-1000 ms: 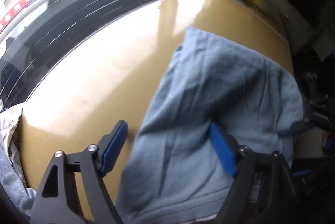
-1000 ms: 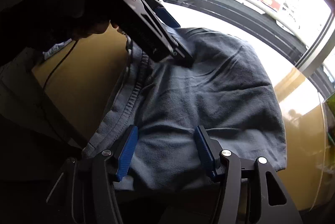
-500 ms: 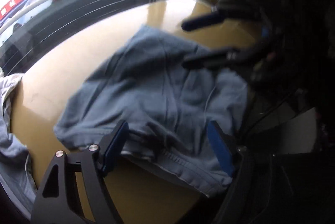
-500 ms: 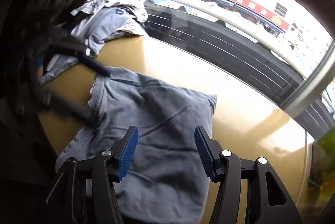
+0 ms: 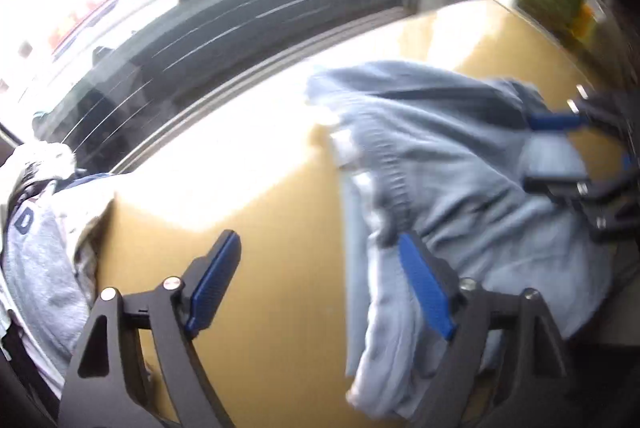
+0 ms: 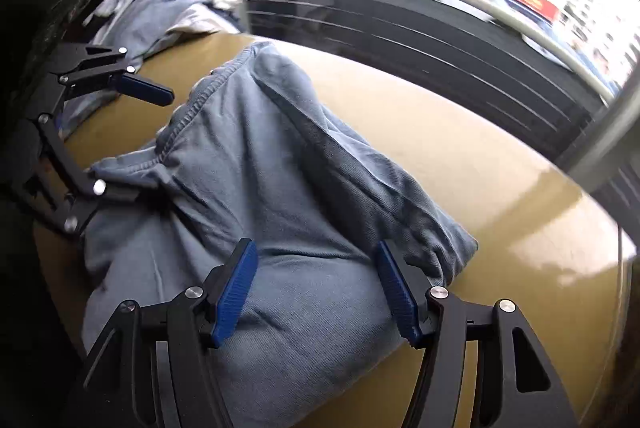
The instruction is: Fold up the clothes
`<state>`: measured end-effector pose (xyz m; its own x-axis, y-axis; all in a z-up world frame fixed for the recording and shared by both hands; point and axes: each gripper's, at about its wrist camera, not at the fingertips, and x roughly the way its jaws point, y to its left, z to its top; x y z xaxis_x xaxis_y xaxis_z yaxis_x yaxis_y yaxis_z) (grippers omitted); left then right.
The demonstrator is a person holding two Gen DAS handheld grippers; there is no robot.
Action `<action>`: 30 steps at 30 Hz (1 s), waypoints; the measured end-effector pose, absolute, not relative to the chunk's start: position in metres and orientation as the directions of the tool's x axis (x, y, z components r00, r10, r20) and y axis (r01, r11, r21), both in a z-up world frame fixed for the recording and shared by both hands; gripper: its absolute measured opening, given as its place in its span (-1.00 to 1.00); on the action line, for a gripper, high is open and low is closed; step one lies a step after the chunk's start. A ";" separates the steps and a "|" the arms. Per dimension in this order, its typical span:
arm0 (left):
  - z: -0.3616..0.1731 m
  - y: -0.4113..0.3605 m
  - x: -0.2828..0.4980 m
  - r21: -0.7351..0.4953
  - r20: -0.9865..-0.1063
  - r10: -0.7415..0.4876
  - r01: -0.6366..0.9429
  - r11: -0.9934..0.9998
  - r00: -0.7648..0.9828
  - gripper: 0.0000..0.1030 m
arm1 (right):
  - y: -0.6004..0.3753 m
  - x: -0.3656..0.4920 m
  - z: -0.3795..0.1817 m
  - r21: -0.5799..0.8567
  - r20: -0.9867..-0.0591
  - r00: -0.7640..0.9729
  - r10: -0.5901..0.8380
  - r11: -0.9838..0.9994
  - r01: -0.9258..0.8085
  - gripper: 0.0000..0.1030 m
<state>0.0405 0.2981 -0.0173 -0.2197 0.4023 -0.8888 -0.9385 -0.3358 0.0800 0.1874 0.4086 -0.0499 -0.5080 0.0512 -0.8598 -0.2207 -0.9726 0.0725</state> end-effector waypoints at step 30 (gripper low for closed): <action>0.008 0.296 0.054 -0.276 -0.784 0.615 -0.840 -0.466 -0.084 0.82 | 0.382 0.252 -0.024 0.090 -0.785 -0.619 -0.028 -0.994 -0.069 0.49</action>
<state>0.0541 0.2958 0.0082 -0.0840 0.6154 -0.7837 -0.8404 -0.4663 -0.2762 0.2519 0.3819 -0.0243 -0.6186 -0.0282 -0.7852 -0.0693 -0.9935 0.0903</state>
